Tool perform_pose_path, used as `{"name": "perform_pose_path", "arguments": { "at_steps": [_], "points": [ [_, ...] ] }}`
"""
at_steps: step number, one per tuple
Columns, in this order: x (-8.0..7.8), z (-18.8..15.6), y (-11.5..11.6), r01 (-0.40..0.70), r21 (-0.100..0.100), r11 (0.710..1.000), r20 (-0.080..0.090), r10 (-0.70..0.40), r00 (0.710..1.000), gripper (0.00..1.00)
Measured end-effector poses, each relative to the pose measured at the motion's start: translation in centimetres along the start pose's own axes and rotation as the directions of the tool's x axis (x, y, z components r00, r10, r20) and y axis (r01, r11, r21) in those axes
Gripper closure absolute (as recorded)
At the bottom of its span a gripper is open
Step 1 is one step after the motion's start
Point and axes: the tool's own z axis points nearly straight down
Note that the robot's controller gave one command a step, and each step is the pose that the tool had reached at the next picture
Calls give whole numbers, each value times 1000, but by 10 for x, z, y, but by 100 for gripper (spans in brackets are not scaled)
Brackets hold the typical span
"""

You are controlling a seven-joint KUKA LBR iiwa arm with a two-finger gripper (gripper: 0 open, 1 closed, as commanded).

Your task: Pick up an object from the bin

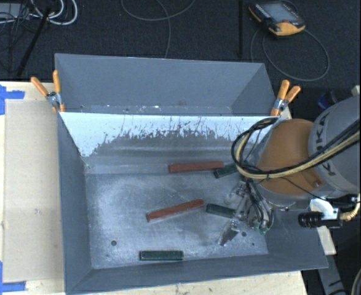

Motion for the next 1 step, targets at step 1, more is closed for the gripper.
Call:
{"name": "perform_pose_path", "arguments": {
  "at_steps": [1],
  "points": [
    [-2,21,-14,-217,0,976,-2,217,976,0]
  ]
}}
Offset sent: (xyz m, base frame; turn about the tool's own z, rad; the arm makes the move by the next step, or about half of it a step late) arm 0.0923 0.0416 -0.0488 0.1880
